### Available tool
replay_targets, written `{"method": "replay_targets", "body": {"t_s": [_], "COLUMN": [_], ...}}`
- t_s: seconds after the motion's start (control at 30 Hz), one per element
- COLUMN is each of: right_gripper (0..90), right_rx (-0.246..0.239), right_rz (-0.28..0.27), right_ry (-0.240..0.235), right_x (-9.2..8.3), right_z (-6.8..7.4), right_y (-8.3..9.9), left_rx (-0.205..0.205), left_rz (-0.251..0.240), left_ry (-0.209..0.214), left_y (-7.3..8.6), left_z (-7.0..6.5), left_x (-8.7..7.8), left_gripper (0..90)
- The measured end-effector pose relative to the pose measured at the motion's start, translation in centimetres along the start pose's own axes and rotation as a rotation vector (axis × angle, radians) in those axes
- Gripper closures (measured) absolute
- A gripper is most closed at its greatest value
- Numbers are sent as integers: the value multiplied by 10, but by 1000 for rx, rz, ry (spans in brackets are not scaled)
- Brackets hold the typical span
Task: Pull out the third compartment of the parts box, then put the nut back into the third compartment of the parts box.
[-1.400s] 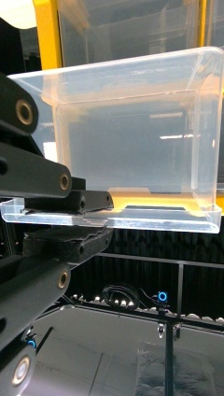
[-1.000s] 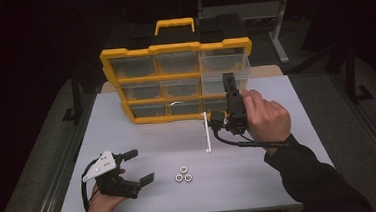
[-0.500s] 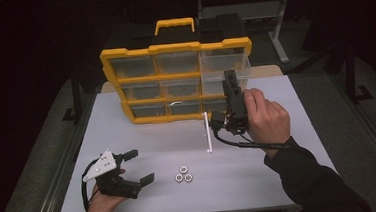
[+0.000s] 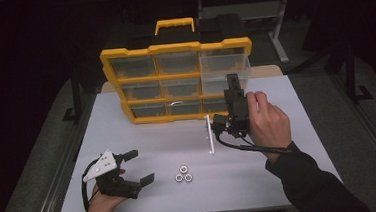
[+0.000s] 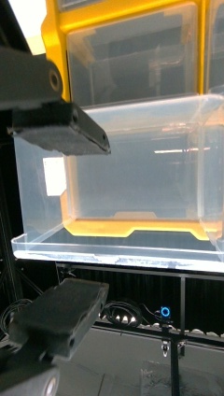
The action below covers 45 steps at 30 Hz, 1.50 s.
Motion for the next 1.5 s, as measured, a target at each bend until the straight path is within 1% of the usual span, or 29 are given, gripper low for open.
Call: {"method": "replay_targets", "body": {"t_s": [0.07, 0.2, 0.33, 0.4, 0.43, 0.5, 0.57, 0.6, 0.73, 0.87, 0.9, 1.0, 1.03, 1.07, 1.13, 1.2, 1.3, 1.37, 1.43, 1.5], "right_gripper": [196, 150, 144, 144, 142, 142, 141, 140, 136, 133, 133, 118, 115, 112, 103, 98, 87, 81, 72, 69], "right_rx": [3, 11, 10, 16, 18, 14, 9, 13, 15, 23, 24, 33, 31, 16, 16, 20, -1, 13, 11, 16], "right_rz": [-1, 0, 9, 6, 5, 0, 6, 5, 6, 9, 5, 4, 6, 11, 10, 12, 8, 14, 16, 18], "right_ry": [0, -8, -22, -32, -28, -35, -45, -42, -61, -82, -79, -94, -106, -115, -120, -124, -134, -135, -143, -162], "right_x": [-1, -4, -7, -8, -9, -10, -11, -12, -15, -19, -20, -23, -23, -25, -26, -27, -29, -31, -33, -35], "right_z": [1, 3, 8, 10, 11, 13, 16, 17, 24, 32, 34, 43, 45, 48, 52, 58, 64, 70, 75, 83], "right_y": [0, 1, 3, 2, 2, 2, 3, 3, 4, 5, 5, 7, 8, 9, 11, 13, 15, 17, 18, 20], "left_rx": [-1, -7, -1, -1, -2, -2, -2, -3, 7, 2, 4, 5, 7, 7, 12, 1, 1, -4, 3, 2], "left_rz": [0, 2, 3, 2, 2, 3, 3, 1, 9, 13, 14, 19, 22, 21, 18, 22, 23, 21, 25, 23], "left_ry": [0, 0, -1, -1, -1, -1, -1, -1, 1, 1, 0, -1, -2, -2, 0, -2, -3, -4, -5, -5], "left_y": [0, 0, 0, 0, 0, 0, 0, 0, 2, 2, 2, 3, 4, 3, 3, 4, 5, 5, 6, 6], "left_z": [0, -1, -1, -1, -1, -1, -1, -1, 1, 0, 0, 0, 0, 0, 0, -1, -1, -1, 0, 0], "left_x": [0, 0, 0, 0, 0, 0, 0, 0, -1, -1, -1, -1, -1, 0, 0, 1, 0, 0, 0, 0], "left_gripper": [0, 0, 0, 0, 0, 0, 0, 0, 0, 0, 0, 0, 0, 0, 0, 0, 0, 0, 0, 0]}}
Point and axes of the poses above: each handheld gripper's, and its own axes: x roughly forward along the jaws, y roughly out of its underside, z roughly to its left, the point moved 10 cm from there along x, roughly forward along the jaws, and after that the axes turned 14 degrees about x, right-handed, at the moved point
